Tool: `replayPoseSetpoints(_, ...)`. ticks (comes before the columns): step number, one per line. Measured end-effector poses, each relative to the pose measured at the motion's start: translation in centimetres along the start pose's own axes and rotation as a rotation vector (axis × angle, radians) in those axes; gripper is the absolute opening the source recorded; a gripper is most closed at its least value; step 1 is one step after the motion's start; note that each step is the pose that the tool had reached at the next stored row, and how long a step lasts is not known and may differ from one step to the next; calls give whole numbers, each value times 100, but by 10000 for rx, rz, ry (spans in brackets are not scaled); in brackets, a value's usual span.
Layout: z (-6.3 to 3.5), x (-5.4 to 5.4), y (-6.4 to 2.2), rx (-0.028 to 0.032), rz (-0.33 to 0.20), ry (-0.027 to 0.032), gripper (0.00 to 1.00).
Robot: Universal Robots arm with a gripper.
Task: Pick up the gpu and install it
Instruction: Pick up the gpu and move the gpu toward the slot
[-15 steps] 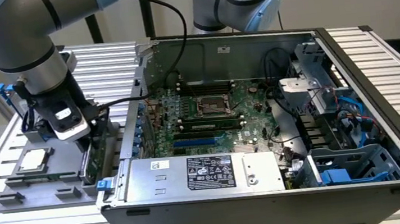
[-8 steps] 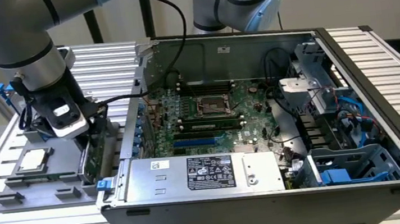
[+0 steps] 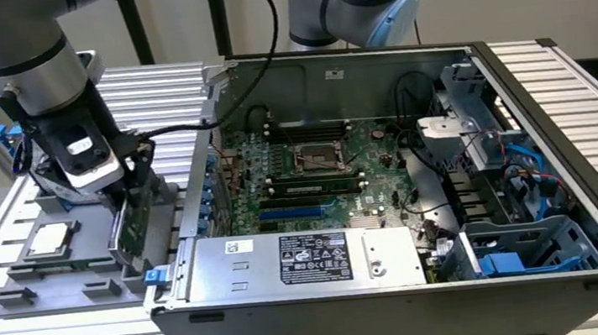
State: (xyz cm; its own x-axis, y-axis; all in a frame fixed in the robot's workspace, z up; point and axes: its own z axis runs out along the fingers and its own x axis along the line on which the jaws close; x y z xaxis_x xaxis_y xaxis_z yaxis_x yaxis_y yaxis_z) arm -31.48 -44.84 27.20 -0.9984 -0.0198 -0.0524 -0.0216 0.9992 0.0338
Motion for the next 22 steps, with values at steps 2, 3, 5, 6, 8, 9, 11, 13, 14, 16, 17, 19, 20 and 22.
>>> replayPoseSetpoints(2,-90,-5,2,0,0,10,0)
replayPoseSetpoints(3,-137,-7,3,0,0,15,0)
replayPoseSetpoints(5,-229,-12,5,0,0,26,0)
replayPoseSetpoints(6,-275,-15,6,0,0,31,0)
replayPoseSetpoints(8,-363,-24,6,0,0,43,0)
replayPoseSetpoints(9,-408,-30,5,0,0,49,0)
replayPoseSetpoints(11,-498,-53,2,-1,2,63,0)
replayPoseSetpoints(13,-588,-99,-4,-1,3,86,0)
replayPoseSetpoints(14,-634,-129,-7,-2,3,98,0)
replayPoseSetpoints(16,-720,-192,-15,-1,3,127,0)
replayPoseSetpoints(17,-764,-227,-19,-2,4,141,0)
replayPoseSetpoints(19,-852,-300,-26,-2,6,172,0)
replayPoseSetpoints(20,-898,-341,-30,-3,7,185,0)
replayPoseSetpoints(22,-985,-428,-37,-3,6,214,0)
